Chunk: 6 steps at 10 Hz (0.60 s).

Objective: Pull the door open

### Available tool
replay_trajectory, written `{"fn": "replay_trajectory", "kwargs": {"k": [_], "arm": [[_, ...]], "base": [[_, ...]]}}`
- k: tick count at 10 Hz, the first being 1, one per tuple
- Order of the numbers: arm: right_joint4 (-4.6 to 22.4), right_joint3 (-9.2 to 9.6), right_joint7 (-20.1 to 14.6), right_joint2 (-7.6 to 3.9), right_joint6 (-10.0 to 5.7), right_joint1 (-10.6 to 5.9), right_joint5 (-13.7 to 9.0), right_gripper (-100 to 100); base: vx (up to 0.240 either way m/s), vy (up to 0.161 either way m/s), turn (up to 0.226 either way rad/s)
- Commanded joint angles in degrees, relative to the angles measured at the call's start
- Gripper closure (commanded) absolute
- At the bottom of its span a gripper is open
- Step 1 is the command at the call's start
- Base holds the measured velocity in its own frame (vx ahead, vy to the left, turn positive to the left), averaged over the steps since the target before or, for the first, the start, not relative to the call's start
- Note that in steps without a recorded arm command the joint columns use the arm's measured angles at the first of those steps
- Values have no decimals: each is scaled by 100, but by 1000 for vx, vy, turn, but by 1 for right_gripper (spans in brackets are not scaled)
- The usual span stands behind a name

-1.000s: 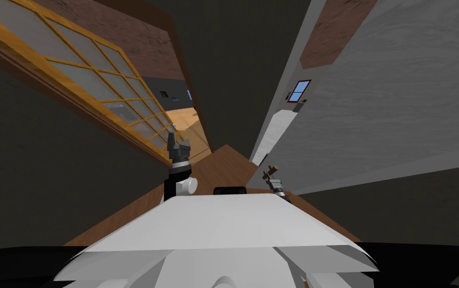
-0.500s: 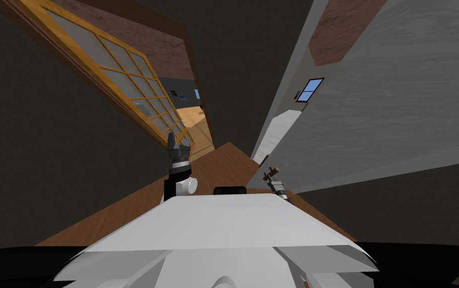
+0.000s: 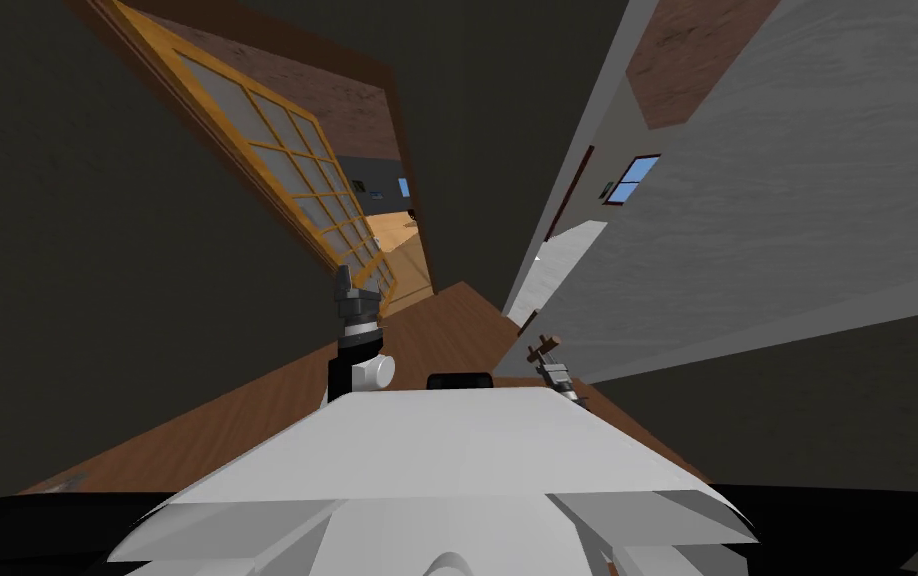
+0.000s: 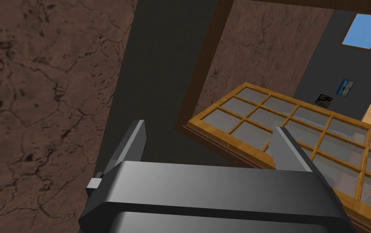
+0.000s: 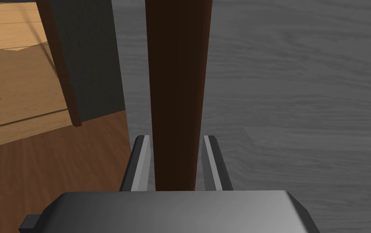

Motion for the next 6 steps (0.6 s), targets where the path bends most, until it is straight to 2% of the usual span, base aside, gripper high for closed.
{"fn": "replay_trajectory", "kwargs": {"k": [1, 6], "arm": [[59, 35, -50, -5, -46, -1, 29, 100], [270, 129, -237, -53, -224, -46, 127, 100]], "base": [[-162, -40, 106], [-199, -53, 136]]}}
